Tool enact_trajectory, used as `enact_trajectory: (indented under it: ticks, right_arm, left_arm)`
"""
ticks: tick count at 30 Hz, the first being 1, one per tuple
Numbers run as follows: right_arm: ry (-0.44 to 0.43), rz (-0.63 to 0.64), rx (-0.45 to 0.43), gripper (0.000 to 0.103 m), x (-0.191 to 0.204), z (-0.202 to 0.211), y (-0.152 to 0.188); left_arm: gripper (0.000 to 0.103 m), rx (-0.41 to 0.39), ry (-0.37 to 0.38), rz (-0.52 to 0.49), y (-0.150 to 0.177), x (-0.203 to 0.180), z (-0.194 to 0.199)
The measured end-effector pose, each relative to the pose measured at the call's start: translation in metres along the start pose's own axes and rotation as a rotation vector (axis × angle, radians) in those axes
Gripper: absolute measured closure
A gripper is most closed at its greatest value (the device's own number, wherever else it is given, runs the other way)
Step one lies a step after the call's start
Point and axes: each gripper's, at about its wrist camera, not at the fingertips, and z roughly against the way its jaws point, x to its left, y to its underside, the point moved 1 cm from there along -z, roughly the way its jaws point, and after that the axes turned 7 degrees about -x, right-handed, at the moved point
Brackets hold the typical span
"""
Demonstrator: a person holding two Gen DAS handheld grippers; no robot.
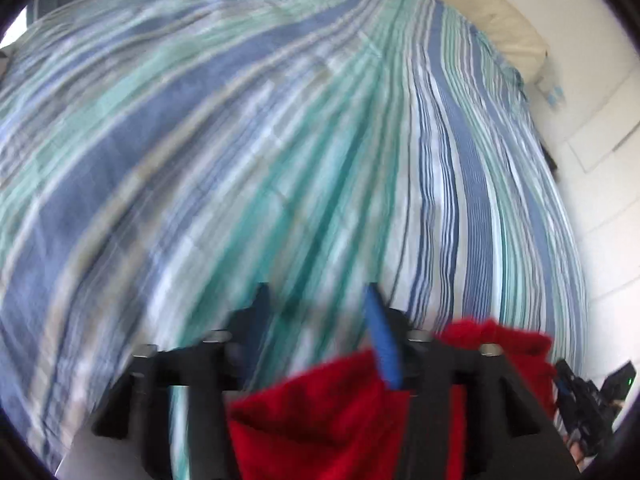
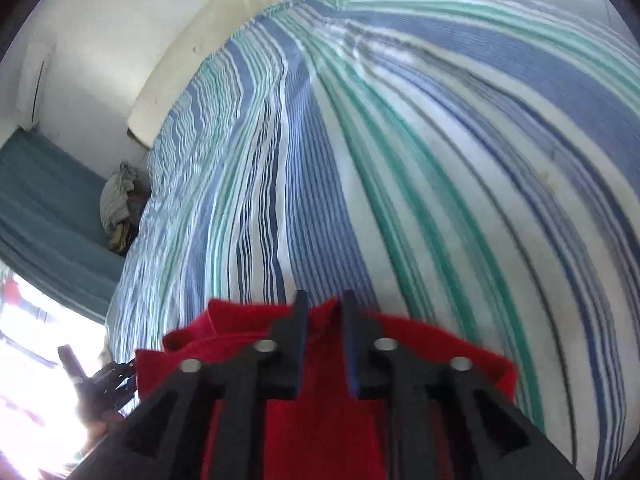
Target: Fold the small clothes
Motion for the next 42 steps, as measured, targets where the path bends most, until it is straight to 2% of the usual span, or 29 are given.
enact_trajectory:
  ticks: [1,4,7,8,10,12,13,15,17,19,22,24,26,27,28,29,31,33,36,39,42]
  right_arm:
    - [0.006,0.022,-0.025,0.060,0.003,0.008,-0.004]
    - [-0.005,0.140,-0.057,0.060,0.022,0.034,-0.004]
    - [-0.061,0.304,-0.010,0.059,0.048,0.055,0.018]
    - [-0.090,0.374,0.036,0.057,0.055,0.060,0.034]
    - [-0.104,0.465,0.105,0.056,0.057,0.065,0.062]
    - [-0.039,0.543,0.173,0.056,0.037,0.069,0.094]
    - [-0.003,0.556,0.188,0.056,0.025,0.071,0.100]
    - [0.046,0.516,0.180,0.067,-0.012,0.088,0.105]
    - [0.152,0.500,0.132,0.061,-0.021,0.111,0.100]
    - [0.097,0.507,0.099,0.061,-0.011,0.132,0.100]
    - [0.022,0.560,0.086,0.055,0.017,0.144,0.114]
    - [0.003,0.561,0.105,0.054,0.021,0.137,0.127]
    - [0.046,0.535,0.155,0.054,0.006,0.116,0.136]
    - [0.091,0.526,0.183,0.058,-0.007,0.104,0.139]
    - [0.081,0.491,0.180,0.060,-0.014,0.106,0.141]
    - [0.067,0.446,0.161,0.061,-0.019,0.115,0.140]
    - [0.108,0.395,0.136,0.053,-0.022,0.136,0.138]
    - [0.135,0.435,0.104,0.050,-0.021,0.160,0.146]
    - [0.163,0.485,0.070,0.048,-0.029,0.185,0.167]
    - [0.196,0.446,0.067,0.047,-0.047,0.196,0.184]
    - [0.183,0.362,0.033,0.047,-0.066,0.200,0.189]
  left_arm:
    - [0.036,-0.026,0.002,0.006,-0.004,0.004,0.010]
    - [0.036,-0.093,0.058,-0.055,0.005,0.002,0.048]
    - [0.027,-0.079,0.163,-0.232,0.044,-0.020,0.068]
    - [0.026,-0.061,0.178,-0.296,0.060,-0.027,0.070]
    - [0.026,-0.023,0.150,-0.423,0.093,-0.035,0.065]
    - [0.026,0.013,0.045,-0.469,0.116,-0.018,0.054]
    - [0.026,0.023,0.025,-0.455,0.120,-0.004,0.054]
    - [0.023,0.022,0.023,-0.381,0.116,0.027,0.062]
    - [0.022,0.015,0.002,-0.300,0.106,0.049,0.082]
    - [0.021,-0.007,0.032,-0.258,0.105,0.057,0.108]
    - [0.012,-0.016,0.046,-0.302,0.128,0.052,0.132]
    - [0.011,0.016,0.030,-0.353,0.151,0.046,0.130]
    - [0.011,0.074,-0.023,-0.397,0.173,0.051,0.115]
    - [0.011,0.093,-0.069,-0.411,0.182,0.056,0.111]
    - [0.011,0.092,-0.107,-0.421,0.188,0.062,0.112]
    - [0.011,0.077,-0.113,-0.418,0.190,0.067,0.120]
    - [0.012,0.073,-0.080,-0.380,0.191,0.079,0.141]
    - [0.012,0.053,-0.049,-0.351,0.193,0.093,0.161]
    - [0.012,-0.007,-0.070,-0.360,0.192,0.102,0.178]
    - [0.012,-0.056,-0.099,-0.356,0.178,0.107,0.178]
    - [0.011,-0.110,-0.144,-0.324,0.146,0.117,0.159]
